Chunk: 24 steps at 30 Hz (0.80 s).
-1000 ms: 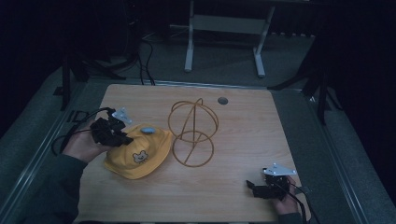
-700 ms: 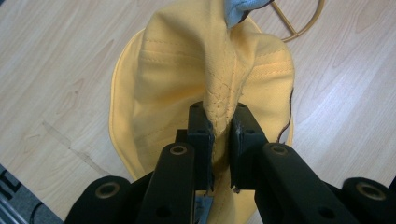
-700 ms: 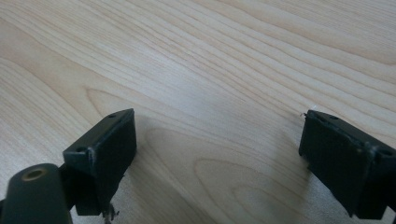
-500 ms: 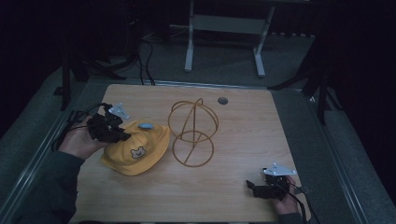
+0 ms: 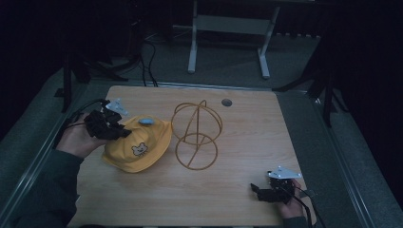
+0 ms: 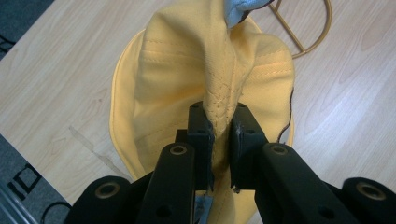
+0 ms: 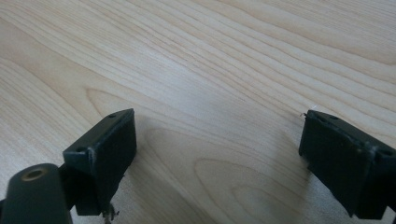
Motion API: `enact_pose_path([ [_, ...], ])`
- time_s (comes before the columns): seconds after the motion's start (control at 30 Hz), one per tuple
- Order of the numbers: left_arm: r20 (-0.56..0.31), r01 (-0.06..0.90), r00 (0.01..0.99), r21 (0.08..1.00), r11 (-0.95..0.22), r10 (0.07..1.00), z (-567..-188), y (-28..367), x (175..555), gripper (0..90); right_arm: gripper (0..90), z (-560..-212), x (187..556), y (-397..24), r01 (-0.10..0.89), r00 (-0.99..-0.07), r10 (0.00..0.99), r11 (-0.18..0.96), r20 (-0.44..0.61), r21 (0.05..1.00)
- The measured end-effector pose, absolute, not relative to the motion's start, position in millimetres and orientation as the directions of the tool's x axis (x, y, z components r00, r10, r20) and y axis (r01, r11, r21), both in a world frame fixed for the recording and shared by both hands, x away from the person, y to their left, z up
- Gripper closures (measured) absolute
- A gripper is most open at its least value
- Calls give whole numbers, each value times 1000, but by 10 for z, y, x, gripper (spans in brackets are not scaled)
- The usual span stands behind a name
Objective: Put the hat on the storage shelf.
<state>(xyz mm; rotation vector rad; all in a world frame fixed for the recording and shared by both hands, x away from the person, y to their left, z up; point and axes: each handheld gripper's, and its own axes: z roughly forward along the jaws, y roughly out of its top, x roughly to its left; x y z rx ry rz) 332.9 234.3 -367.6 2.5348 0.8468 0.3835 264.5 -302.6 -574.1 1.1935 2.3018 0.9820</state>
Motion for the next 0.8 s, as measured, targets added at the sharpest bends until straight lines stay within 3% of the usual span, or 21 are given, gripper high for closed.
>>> enact_pose_path([
  [0.8,108,493,771,524,-695,628,-3504,2405,3369,806,110,-5741,2645,-3026,564,-574,819,399,-4,723],
])
